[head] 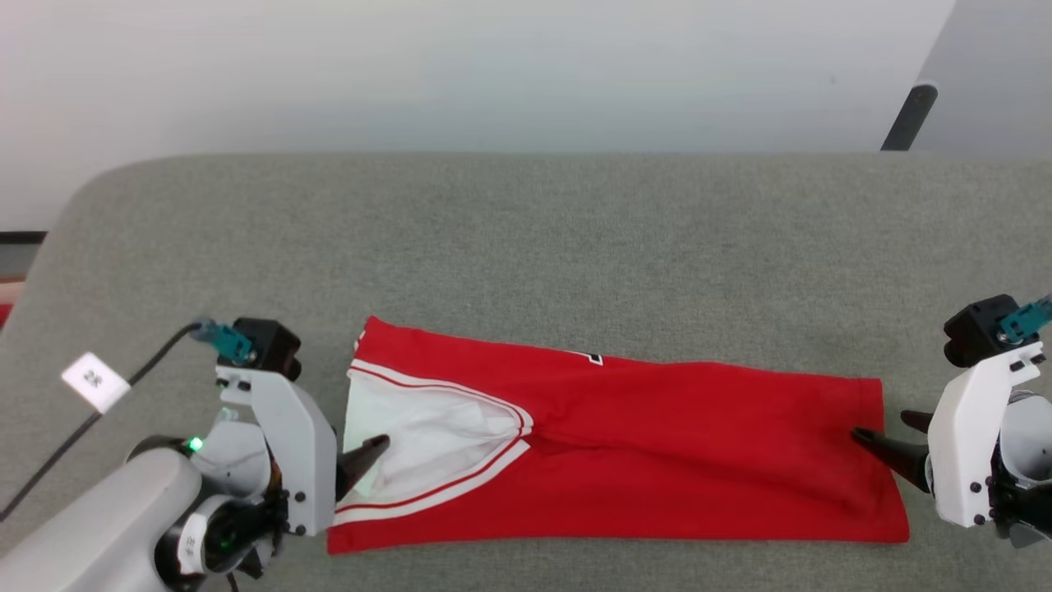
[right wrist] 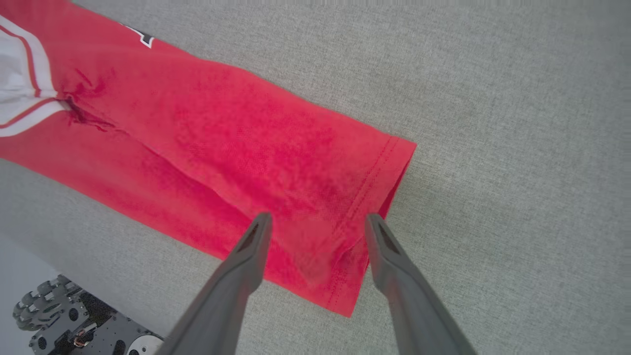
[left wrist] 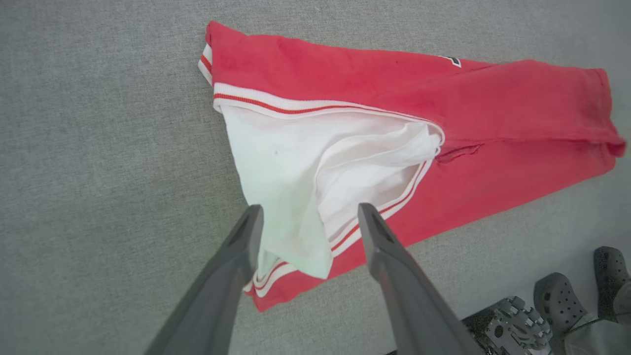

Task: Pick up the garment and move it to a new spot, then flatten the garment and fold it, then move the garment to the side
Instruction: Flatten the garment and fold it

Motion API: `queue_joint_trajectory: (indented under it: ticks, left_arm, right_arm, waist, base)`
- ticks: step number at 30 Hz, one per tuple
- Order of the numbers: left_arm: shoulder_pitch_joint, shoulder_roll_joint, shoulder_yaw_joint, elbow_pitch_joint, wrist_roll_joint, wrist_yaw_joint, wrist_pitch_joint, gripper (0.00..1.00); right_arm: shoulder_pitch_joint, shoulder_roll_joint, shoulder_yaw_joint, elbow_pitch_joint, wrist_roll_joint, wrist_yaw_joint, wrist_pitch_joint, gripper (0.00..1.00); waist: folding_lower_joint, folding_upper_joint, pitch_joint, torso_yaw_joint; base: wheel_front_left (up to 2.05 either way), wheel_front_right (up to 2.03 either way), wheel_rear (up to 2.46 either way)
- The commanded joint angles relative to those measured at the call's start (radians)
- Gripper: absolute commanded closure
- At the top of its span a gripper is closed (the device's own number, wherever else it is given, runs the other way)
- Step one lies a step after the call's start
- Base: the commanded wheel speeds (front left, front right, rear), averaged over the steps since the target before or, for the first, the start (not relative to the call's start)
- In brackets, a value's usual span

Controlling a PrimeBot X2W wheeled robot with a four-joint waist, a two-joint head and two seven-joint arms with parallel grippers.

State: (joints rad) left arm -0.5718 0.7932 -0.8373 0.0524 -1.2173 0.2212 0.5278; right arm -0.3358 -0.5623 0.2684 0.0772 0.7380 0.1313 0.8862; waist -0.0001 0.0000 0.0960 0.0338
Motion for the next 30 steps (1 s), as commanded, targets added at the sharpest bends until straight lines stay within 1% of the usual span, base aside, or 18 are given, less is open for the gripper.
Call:
queue_joint_trajectory:
  ticks: [1, 5, 8, 10, 13, 14, 18, 23, 25, 30]
  left_arm:
    - [0.02, 0.007, 0.004, -0.003, 0.001, 0.0, -0.015, 0.0]
    - [0.048, 0.014, 0.026, -0.015, 0.005, -0.005, -0.076, 0.0]
    - [0.073, 0.025, 0.047, -0.028, 0.023, -0.015, -0.153, 0.0]
    - [0.096, 0.031, 0.066, -0.038, 0.032, -0.023, -0.218, 0.0]
    - [0.137, 0.043, 0.095, -0.061, 0.06, -0.047, -0.339, 0.0]
    - [0.137, 0.043, 0.095, -0.061, 0.06, -0.047, -0.339, 0.0]
    - [0.209, 0.051, 0.133, -0.077, 0.097, -0.056, -0.511, 0.0]
    - [0.297, 0.044, 0.169, -0.071, 0.129, -0.043, -0.688, 0.0]
    - [0.325, 0.039, 0.182, -0.064, 0.144, -0.037, -0.739, 0.0]
    - [0.394, -0.003, 0.253, -0.041, 0.18, -0.024, -0.789, 0.0]
  right_arm:
    - [0.024, 0.011, -0.02, -0.014, -0.008, -0.001, -0.007, 0.0]
    - [0.054, 0.023, -0.045, -0.049, -0.03, -0.001, -0.033, 0.0]
    - [0.089, 0.036, -0.069, -0.079, -0.041, -0.001, -0.078, 0.0]
    - [0.113, 0.049, -0.09, -0.091, -0.051, -0.001, -0.113, 0.0]
    - [0.157, 0.067, -0.12, -0.102, -0.065, -0.001, -0.156, 0.0]
    - [0.157, 0.067, -0.12, -0.102, -0.065, -0.001, -0.156, 0.0]
    - [0.207, 0.079, -0.165, -0.096, -0.077, -0.001, -0.187, 0.0]
    - [0.246, 0.07, -0.222, -0.073, -0.088, -0.001, -0.208, 0.0]
    - [0.254, 0.075, -0.242, -0.065, -0.093, -0.001, -0.206, 0.0]
    - [0.264, 0.075, -0.285, -0.041, -0.103, -0.001, -0.182, 0.0]
  waist:
    - [0.0001, 0.0, -0.025, 0.009]
    - [0.0001, 0.0, -0.055, 0.018]
    - [0.0001, 0.0, -0.072, 0.024]
    - [0.0001, 0.0, -0.081, 0.027]
    - [0.0001, 0.0, -0.091, 0.031]
    - [0.0001, 0.0, -0.091, 0.031]
    - [0.0001, 0.0, -0.098, 0.037]
    - [0.0001, 0.0, -0.099, 0.054]
    - [0.0001, 0.0, -0.099, 0.06]
    - [0.0001, 0.0, -0.097, 0.075]
  base:
    - [0.0, 0.0, 0.0]
    - [0.0, 0.0, 0.0]
    - [0.0, 0.0, 0.0]
    - [0.0, 0.0, 0.0]
    - [0.0, 0.0, 0.0]
    - [0.0, 0.0, 0.0]
    - [0.0, 0.0, 0.0]
    - [0.0, 0.0, 0.0]
    - [0.0, 0.0, 0.0]
    - [0.0, 0.0, 0.0]
